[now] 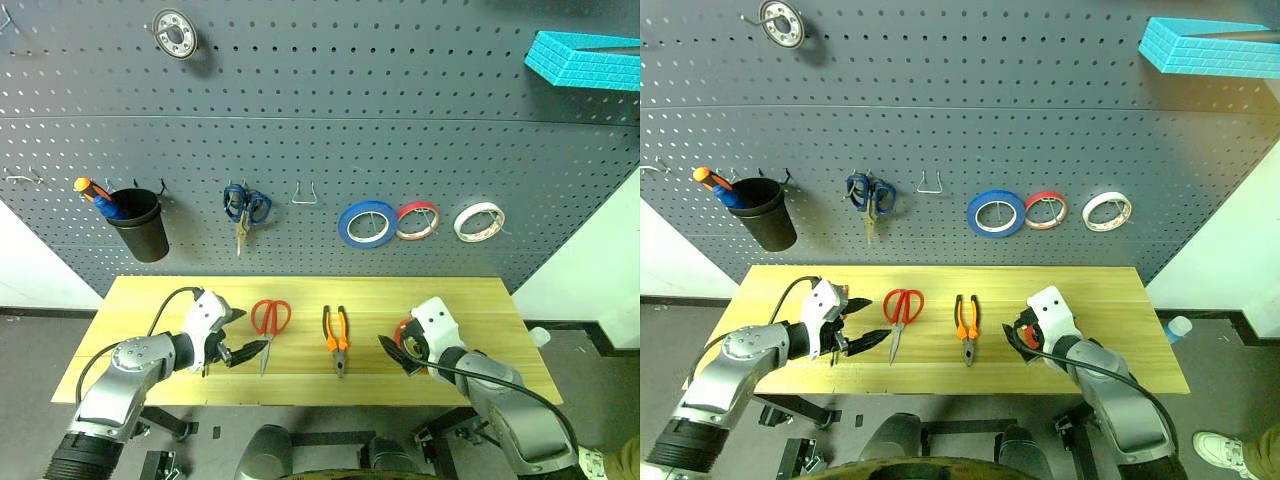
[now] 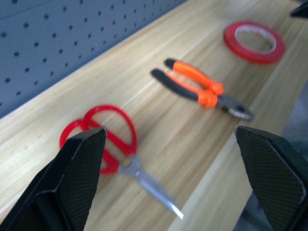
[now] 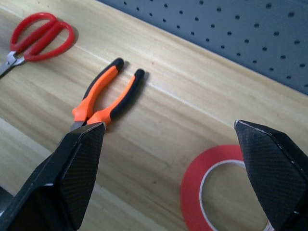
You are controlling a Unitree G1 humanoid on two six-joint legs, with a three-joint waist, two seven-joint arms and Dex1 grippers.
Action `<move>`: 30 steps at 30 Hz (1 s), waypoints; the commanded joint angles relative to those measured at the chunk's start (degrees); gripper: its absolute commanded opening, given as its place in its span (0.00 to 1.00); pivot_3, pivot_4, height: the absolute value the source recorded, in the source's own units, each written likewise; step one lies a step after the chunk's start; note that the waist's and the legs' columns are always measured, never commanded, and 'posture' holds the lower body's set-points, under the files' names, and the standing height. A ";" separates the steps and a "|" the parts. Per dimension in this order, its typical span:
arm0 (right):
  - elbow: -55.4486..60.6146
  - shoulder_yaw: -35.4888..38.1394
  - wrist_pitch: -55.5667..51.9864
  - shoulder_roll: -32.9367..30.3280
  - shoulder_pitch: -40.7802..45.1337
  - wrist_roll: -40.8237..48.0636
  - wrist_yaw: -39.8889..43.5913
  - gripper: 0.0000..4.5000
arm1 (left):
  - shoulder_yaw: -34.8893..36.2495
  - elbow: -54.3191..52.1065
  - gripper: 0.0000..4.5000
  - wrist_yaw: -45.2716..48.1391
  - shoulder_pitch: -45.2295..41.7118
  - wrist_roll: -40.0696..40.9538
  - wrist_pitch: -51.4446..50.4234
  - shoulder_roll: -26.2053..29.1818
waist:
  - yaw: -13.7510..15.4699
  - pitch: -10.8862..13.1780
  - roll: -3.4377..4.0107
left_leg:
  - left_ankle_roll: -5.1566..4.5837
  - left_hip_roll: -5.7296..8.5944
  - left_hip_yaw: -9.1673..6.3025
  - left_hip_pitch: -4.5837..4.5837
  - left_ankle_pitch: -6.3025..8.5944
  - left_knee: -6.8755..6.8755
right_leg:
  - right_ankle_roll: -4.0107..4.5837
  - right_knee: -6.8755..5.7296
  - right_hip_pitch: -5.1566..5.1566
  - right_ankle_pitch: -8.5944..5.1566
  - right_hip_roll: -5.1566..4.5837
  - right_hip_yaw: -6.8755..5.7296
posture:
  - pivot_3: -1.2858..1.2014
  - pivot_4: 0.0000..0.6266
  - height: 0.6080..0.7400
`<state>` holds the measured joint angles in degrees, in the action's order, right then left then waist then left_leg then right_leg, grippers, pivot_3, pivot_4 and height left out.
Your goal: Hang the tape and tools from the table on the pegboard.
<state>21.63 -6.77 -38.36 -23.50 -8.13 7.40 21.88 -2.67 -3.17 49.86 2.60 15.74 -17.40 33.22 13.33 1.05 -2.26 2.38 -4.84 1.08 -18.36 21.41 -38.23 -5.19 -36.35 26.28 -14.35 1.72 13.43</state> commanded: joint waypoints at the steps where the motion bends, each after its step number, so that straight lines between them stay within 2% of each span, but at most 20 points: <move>1: 0.21 0.41 1.87 0.31 0.78 -0.57 -0.40 1.00 | 0.72 -2.17 0.99 -0.04 -0.86 0.70 0.81 -0.16 | -0.02 0.00 -0.01 | 0.00 0.00 0.00 0.00 0.00 0.00 | 0.00 0.00 0.00 0.00 0.00 0.00 | 0.67 0.00 0.72; 10: -0.71 0.09 3.48 0.91 0.40 -1.14 -1.10 1.00 | 0.98 -3.16 0.99 0.67 -1.24 2.30 -0.73 -0.13 | -0.04 -0.01 -0.02 | 0.00 0.00 0.00 0.00 0.00 0.00 | 0.00 0.00 0.00 0.00 0.00 0.00 | 0.67 0.00 0.72; 16: -3.31 0.15 2.92 3.14 2.68 -4.80 -6.62 1.00 | -2.23 -3.37 0.99 0.35 -3.50 -0.31 -2.17 0.16 | 0.00 -0.02 -0.02 | 0.00 0.00 -0.01 0.01 0.00 0.00 | 0.00 -0.01 0.00 0.00 0.00 0.00 | 0.68 0.00 0.72; 24: -3.71 -1.46 -1.20 4.84 3.63 -6.53 -8.46 1.00 | -4.18 -1.66 0.99 1.17 -3.62 -2.00 0.01 -0.08 | -0.07 -0.05 -0.05 | 0.00 0.00 -0.01 0.00 0.00 0.01 | 0.00 -0.01 0.01 0.00 0.00 0.00 | 0.67 0.00 0.72; 30: -12.12 -3.18 -1.76 7.43 6.36 -7.84 -9.56 1.00 | -5.26 -1.60 0.99 1.53 -3.34 -1.98 0.65 -0.82 | -0.13 -0.07 -0.07 | 0.00 0.00 -0.01 0.02 0.00 0.00 | 0.01 -0.03 0.00 0.00 0.00 0.00 | 0.66 0.00 0.72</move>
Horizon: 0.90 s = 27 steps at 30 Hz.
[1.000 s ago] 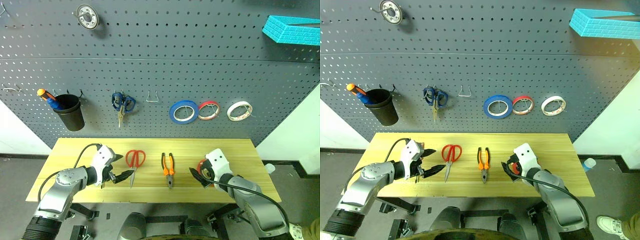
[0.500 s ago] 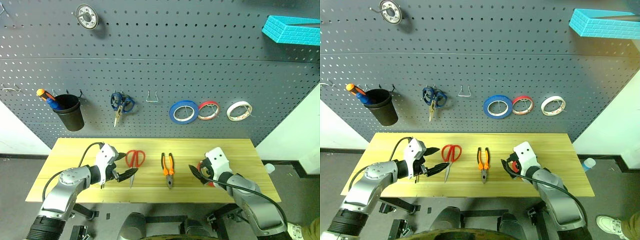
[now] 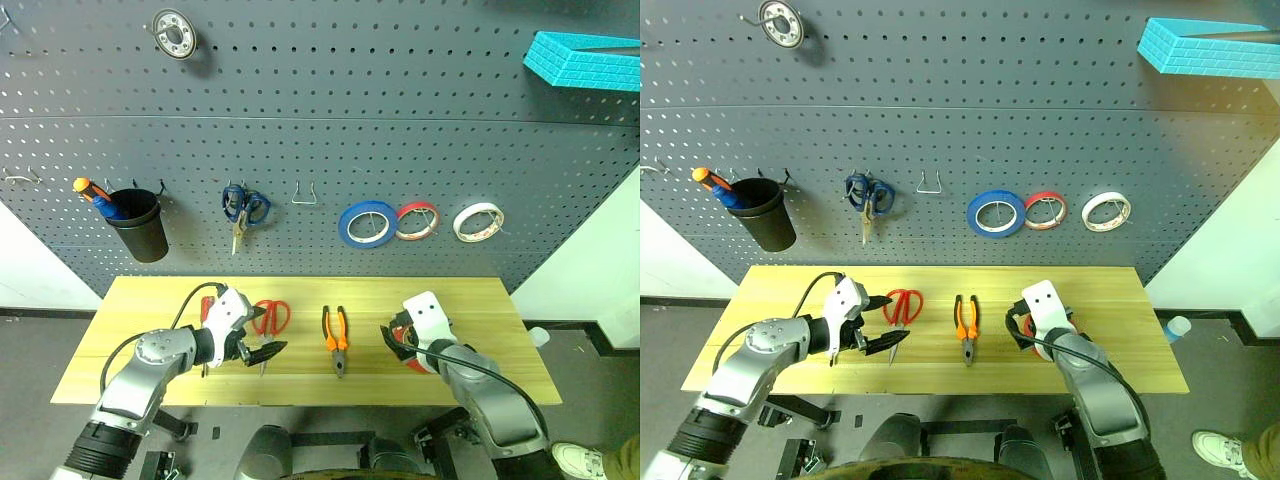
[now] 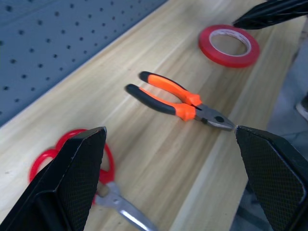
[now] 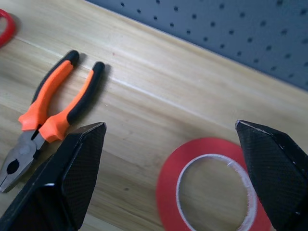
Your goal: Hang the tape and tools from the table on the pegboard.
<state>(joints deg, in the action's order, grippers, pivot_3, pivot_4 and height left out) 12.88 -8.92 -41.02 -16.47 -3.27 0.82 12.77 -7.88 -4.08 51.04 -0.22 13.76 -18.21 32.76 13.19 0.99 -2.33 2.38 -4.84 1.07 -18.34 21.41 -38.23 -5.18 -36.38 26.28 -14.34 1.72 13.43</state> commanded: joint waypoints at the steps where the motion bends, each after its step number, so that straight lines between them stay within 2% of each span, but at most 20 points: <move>1: -4.66 -1.54 1.35 0.39 1.79 -1.67 -0.37 1.00 | -0.11 -0.71 0.99 0.43 -0.54 0.02 1.64 -0.47 | 0.00 0.00 0.00 | 0.00 0.00 0.00 0.00 0.00 0.00 | 0.00 0.00 0.00 0.00 0.00 0.00 | 0.66 0.00 0.72; 7: -10.89 -1.70 4.13 1.86 4.71 -1.09 0.74 1.00 | 0.39 -0.07 0.99 0.26 -0.36 0.75 3.76 -2.42 | -0.19 0.00 0.02 | 0.00 0.00 0.00 0.00 0.00 0.00 | 0.00 -0.01 0.01 0.00 0.00 0.00 | 0.67 0.02 0.72; 17: -13.70 -1.85 4.99 1.83 7.14 -1.78 1.70 1.00 | -0.22 -3.01 0.99 -0.29 2.76 0.87 3.89 -2.71 | -0.41 0.06 0.09 | 0.00 0.00 0.00 0.00 0.00 0.00 | 0.00 -0.04 0.03 0.00 0.00 0.00 | 0.67 0.06 0.72; 27: -14.46 1.52 -3.95 4.92 7.85 -0.51 -0.17 1.00 | 0.02 -3.52 0.99 -0.07 3.62 0.80 3.84 -2.06 | -0.44 0.08 0.14 | 0.00 0.00 0.00 -0.01 0.00 0.00 | -0.01 -0.04 0.04 0.00 0.00 0.00 | 0.67 0.02 0.72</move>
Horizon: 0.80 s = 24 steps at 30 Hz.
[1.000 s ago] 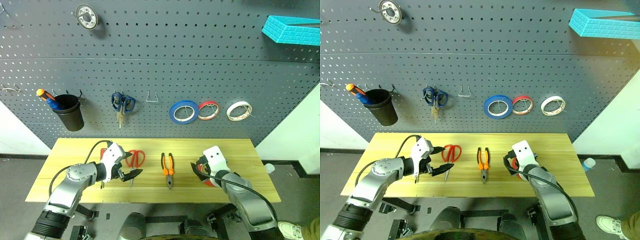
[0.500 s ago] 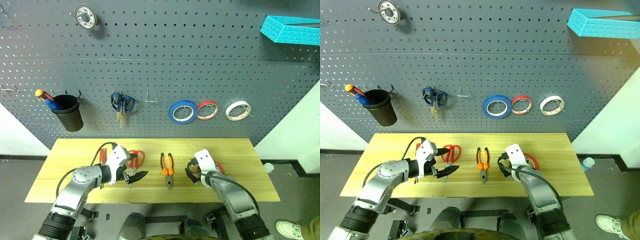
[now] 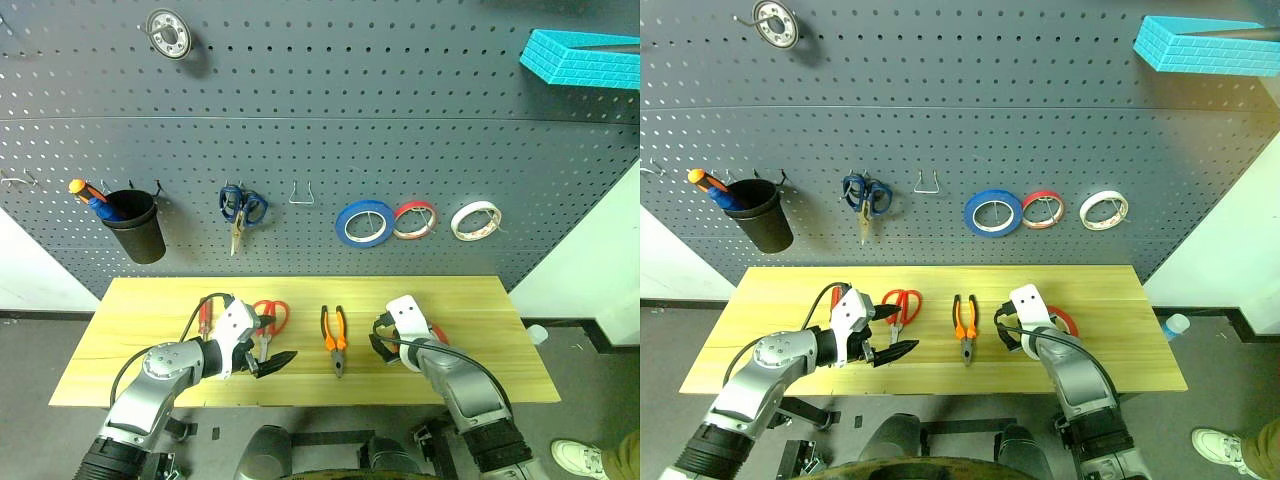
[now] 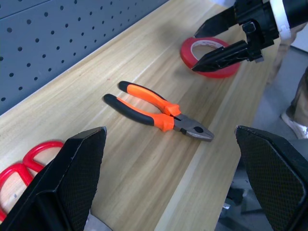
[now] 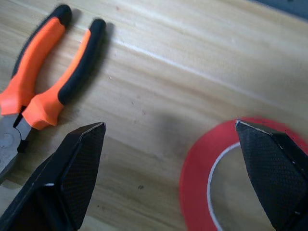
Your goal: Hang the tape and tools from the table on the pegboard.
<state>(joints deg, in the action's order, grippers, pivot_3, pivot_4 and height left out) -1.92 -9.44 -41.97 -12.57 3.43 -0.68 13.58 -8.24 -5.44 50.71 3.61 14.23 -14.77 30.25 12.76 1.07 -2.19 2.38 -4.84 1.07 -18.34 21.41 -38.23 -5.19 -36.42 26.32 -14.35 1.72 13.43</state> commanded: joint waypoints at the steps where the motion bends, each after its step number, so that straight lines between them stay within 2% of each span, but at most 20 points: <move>1: 0.05 2.41 -4.06 1.28 1.19 1.10 -1.13 1.00 | 0.30 -2.14 0.99 0.30 -0.30 0.25 0.42 0.47 | 0.00 0.00 0.00 | 0.00 0.00 0.00 0.00 0.00 0.00 | 0.00 0.00 0.00 0.00 0.00 0.00 | 0.67 0.02 0.72; 8: -1.19 3.56 -6.71 2.66 1.30 1.67 -2.03 1.00 | 0.07 -2.12 0.99 0.81 -0.10 0.12 0.84 0.79 | -0.14 -0.04 0.01 | 0.00 0.00 0.00 -0.01 0.00 0.00 | 0.00 0.00 0.01 0.00 0.00 0.00 | 0.66 0.00 0.72; 24: -7.74 4.06 -2.27 3.88 3.55 1.71 -2.73 1.00 | 0.20 -5.48 0.99 1.67 -0.01 0.62 -1.64 1.96 | -1.14 -0.05 0.01 | 0.00 0.00 0.00 -0.02 0.00 0.00 | -0.01 0.00 0.00 0.00 0.00 0.00 | 0.67 0.01 0.72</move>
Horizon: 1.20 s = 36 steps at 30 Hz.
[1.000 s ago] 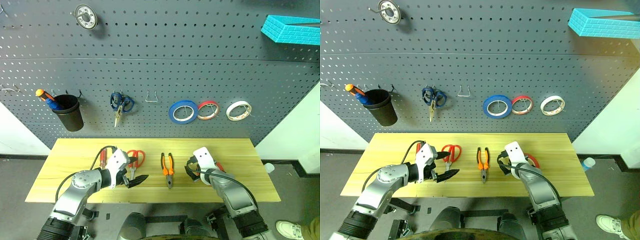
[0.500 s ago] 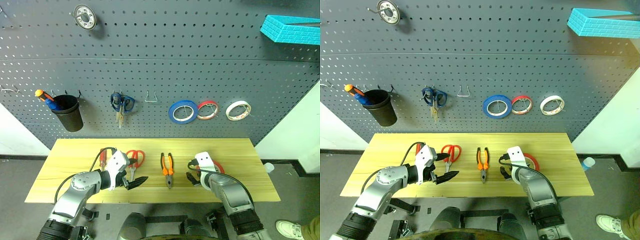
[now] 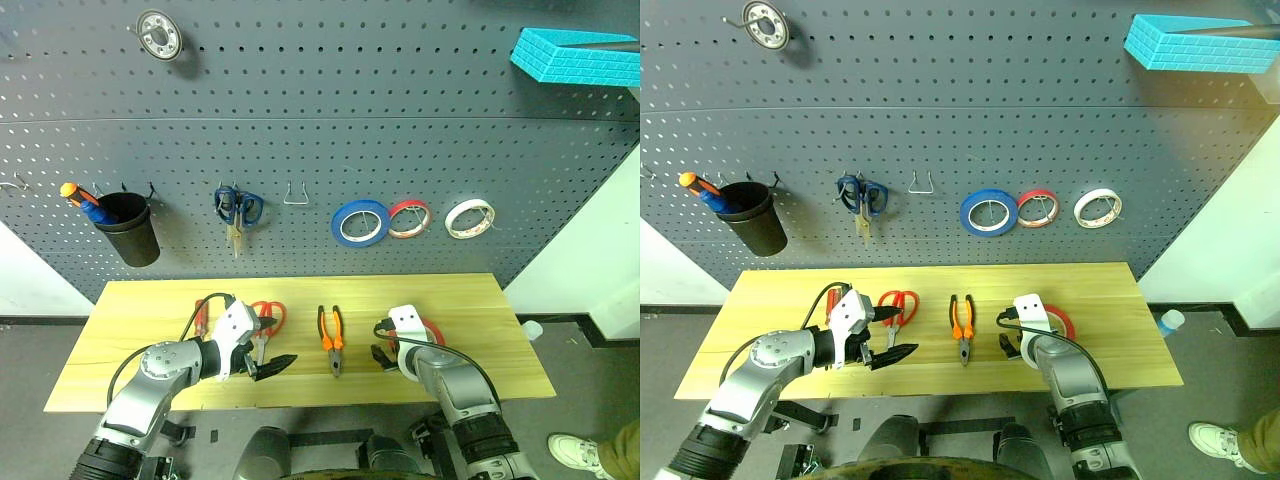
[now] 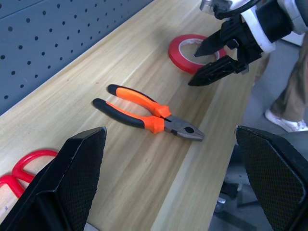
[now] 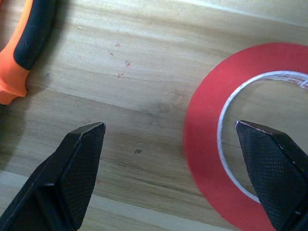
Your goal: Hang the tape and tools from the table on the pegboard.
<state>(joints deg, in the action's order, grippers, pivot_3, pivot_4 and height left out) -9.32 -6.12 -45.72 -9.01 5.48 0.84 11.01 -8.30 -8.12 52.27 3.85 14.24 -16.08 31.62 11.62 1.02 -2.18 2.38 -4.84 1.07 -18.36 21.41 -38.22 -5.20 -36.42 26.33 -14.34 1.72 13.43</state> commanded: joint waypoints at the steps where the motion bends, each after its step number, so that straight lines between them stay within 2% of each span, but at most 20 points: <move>1: -0.84 0.74 1.76 0.31 1.66 0.19 -0.13 1.00 | 0.23 -3.01 0.99 0.08 -0.24 0.61 -0.51 0.63 | 0.00 0.00 0.00 | 0.00 0.00 0.00 0.00 0.00 0.00 | 0.00 0.00 0.00 0.00 0.00 0.00 | 0.67 0.01 0.72; 19: -5.12 -0.06 5.09 -0.57 1.66 -0.33 0.82 1.00 | 1.70 -10.96 0.99 -0.94 4.61 2.08 -4.80 2.72 | -0.18 0.87 0.55 | -0.01 0.00 -0.01 0.00 0.00 0.01 | -0.04 0.00 0.03 -0.03 0.00 0.00 | 0.68 0.11 0.72; 33: -5.79 -0.13 5.95 -0.31 1.37 -0.47 0.88 1.00 | 2.11 -13.64 0.99 -1.88 6.80 3.33 -5.99 4.43 | -0.33 1.95 0.46 | -0.01 -0.01 -0.04 0.00 0.01 0.01 | -0.10 0.00 0.03 -0.07 0.00 0.00 | 0.68 0.13 0.72; 36: -5.78 -0.08 6.02 -0.48 1.60 -0.53 1.01 0.87 | 2.10 -13.88 1.00 -2.07 6.96 3.51 -6.00 4.48 | -0.38 2.12 0.49 | -0.01 -0.01 -0.04 0.00 0.01 0.01 | -0.11 0.00 0.03 -0.08 0.00 0.00 | 0.68 0.13 0.72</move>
<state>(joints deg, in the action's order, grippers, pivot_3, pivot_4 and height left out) -14.78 -6.28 -39.46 -9.53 7.10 0.30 11.78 -7.41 -19.95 50.37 10.89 16.88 -22.18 35.69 11.24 3.13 -1.70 2.37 -4.85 1.03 -18.36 21.41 -38.21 -5.31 -36.42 26.36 -14.43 1.72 13.43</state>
